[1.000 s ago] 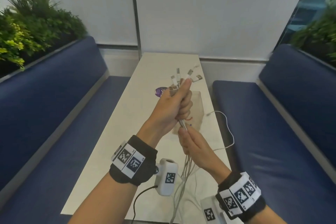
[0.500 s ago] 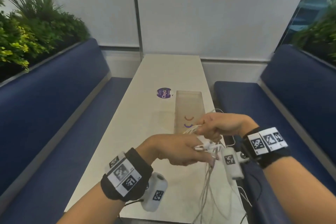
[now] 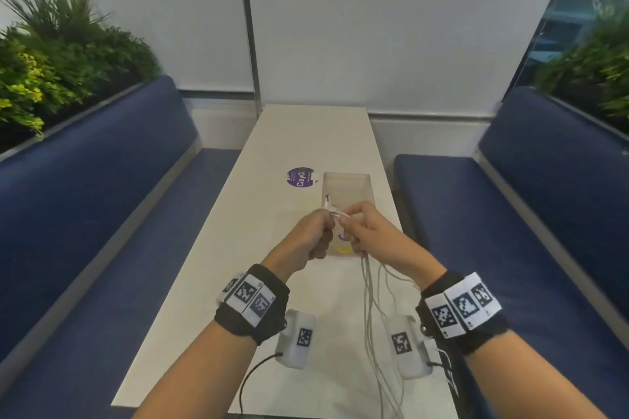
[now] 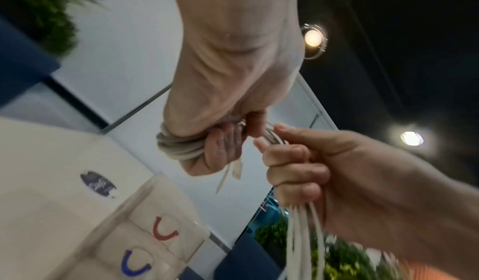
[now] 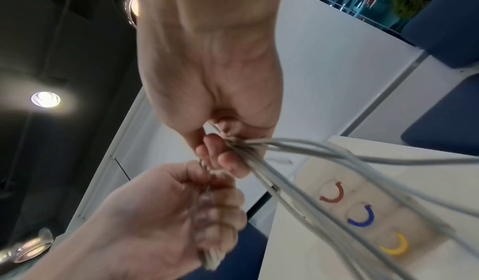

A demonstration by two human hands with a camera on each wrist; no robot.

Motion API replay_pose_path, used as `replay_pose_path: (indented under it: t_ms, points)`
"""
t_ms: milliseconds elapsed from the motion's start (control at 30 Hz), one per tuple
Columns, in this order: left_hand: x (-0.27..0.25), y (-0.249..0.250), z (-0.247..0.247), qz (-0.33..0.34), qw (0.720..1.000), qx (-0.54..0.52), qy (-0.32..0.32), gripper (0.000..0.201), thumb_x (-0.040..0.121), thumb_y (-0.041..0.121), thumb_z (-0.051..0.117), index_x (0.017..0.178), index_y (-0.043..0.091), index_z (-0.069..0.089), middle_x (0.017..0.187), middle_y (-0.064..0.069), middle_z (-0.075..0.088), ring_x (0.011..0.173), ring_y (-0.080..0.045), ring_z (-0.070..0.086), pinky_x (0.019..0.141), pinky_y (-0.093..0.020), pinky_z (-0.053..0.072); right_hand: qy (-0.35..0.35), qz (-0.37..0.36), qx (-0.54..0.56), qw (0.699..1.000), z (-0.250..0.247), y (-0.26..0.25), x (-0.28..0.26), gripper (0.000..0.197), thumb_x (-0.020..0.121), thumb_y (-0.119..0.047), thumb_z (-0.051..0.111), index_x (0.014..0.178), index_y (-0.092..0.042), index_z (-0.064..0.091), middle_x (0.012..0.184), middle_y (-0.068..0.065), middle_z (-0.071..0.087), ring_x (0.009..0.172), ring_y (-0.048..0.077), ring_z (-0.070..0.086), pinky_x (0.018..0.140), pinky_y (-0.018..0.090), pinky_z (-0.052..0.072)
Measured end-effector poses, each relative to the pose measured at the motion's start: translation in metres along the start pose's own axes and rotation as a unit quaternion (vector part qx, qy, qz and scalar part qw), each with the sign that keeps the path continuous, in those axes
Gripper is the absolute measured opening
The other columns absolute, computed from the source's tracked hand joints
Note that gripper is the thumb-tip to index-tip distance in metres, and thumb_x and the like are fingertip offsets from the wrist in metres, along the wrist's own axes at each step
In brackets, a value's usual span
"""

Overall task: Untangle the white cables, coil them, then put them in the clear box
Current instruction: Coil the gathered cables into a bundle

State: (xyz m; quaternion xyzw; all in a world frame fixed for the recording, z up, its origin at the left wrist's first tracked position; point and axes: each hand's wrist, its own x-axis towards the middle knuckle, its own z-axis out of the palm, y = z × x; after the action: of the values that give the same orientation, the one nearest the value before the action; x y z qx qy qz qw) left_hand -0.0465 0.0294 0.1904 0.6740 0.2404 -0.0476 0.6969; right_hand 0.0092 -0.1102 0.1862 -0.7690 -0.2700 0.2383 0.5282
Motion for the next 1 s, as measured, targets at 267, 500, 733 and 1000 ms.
replay_pose_path:
  t_ms: [267, 500, 733, 1000]
  points:
    - [0.001, 0.009, 0.008, 0.072, 0.985, -0.153, 0.010, 0.044, 0.090, 0.059, 0.062, 0.075, 0.017, 0.063, 0.055, 0.003, 0.061, 0.052, -0.014, 0.056, 0.055, -0.026, 0.045, 0.019, -0.067, 0.160, 0.985, 0.040, 0.008, -0.012, 0.025, 0.107, -0.031, 0.034, 0.094, -0.012, 0.045, 0.065, -0.008, 0.039, 0.054, 0.007, 0.030, 0.050, 0.021, 0.029]
    - [0.005, 0.024, 0.006, 0.145, 0.978, -0.142, 0.038, 0.034, 0.101, 0.042, 0.057, 0.079, 0.016, 0.062, 0.058, 0.000, 0.063, 0.054, -0.016, 0.061, 0.052, -0.023, 0.047, 0.070, -0.128, 0.050, 0.988, 0.057, 0.010, -0.023, 0.031, 0.106, -0.030, 0.032, 0.101, -0.001, 0.040, 0.070, 0.003, 0.043, 0.058, 0.012, 0.038, 0.051, 0.025, 0.035]
    - [-0.018, 0.053, -0.001, 0.202, 0.947, -0.208, -0.136, 0.049, 0.104, 0.041, 0.048, 0.062, 0.018, 0.035, 0.054, 0.001, 0.024, 0.041, -0.010, 0.029, 0.042, -0.021, 0.031, -0.036, -0.064, 0.014, 0.997, 0.062, 0.056, -0.021, 0.036, 0.105, -0.036, 0.037, 0.079, -0.012, 0.041, 0.065, -0.006, 0.039, 0.058, 0.011, 0.036, 0.058, 0.033, 0.034]
    - [-0.034, 0.020, -0.014, 0.089, 0.857, 0.113, -0.495, 0.054, 0.095, 0.067, 0.043, 0.072, 0.020, 0.033, 0.054, 0.010, 0.030, 0.041, -0.002, 0.020, 0.038, -0.013, 0.018, -0.251, 0.015, -0.094, 0.963, -0.019, 0.006, 0.005, 0.021, 0.097, -0.017, 0.055, 0.079, -0.006, 0.056, 0.073, 0.008, 0.046, 0.057, 0.004, 0.045, 0.056, 0.018, 0.039]
